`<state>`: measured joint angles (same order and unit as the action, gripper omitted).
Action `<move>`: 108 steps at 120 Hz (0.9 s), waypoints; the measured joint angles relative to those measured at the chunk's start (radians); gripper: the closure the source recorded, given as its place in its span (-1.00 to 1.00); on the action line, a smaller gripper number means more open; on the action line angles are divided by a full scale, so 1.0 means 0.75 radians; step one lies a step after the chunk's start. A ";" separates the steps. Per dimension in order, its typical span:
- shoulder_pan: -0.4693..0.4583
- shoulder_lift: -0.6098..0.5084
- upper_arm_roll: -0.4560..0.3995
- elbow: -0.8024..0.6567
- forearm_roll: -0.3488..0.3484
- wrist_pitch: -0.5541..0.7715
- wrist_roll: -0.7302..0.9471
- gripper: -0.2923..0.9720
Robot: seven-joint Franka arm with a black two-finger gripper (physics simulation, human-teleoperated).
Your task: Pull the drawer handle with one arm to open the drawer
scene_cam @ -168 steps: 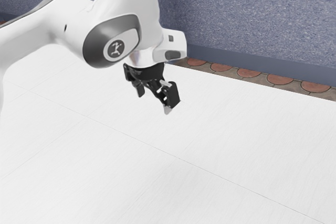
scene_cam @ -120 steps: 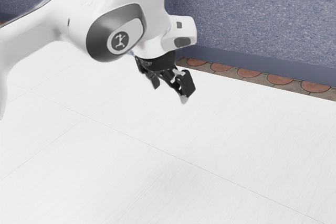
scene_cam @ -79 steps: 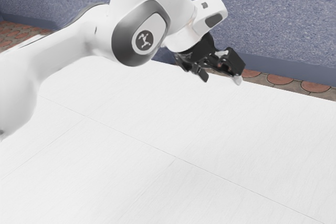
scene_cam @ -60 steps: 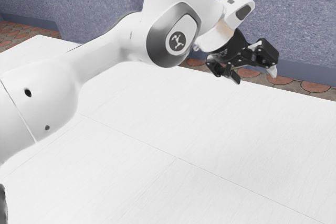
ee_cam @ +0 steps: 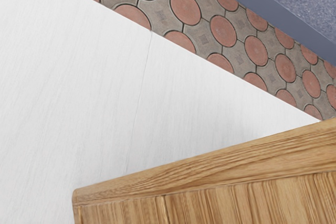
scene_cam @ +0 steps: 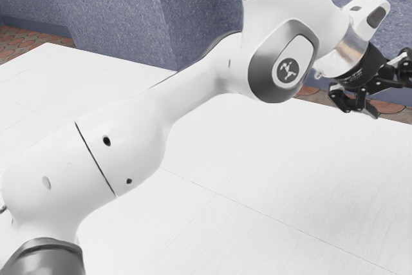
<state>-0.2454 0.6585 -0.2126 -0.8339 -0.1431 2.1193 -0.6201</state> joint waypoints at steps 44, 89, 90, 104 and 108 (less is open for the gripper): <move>-0.036 0.055 -0.009 0.033 0.029 0.005 -0.076 -0.53; -0.046 0.006 0.033 0.012 0.047 -0.011 -0.117 -0.54; -0.046 0.003 0.037 0.010 0.047 -0.013 -0.118 -0.54; -0.053 -0.052 0.072 -0.041 0.045 -0.032 -0.126 -0.54; -0.055 -0.067 0.075 -0.058 0.043 -0.037 -0.128 -0.54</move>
<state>-0.2867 0.6080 -0.1560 -0.8776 -0.1106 2.0918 -0.7162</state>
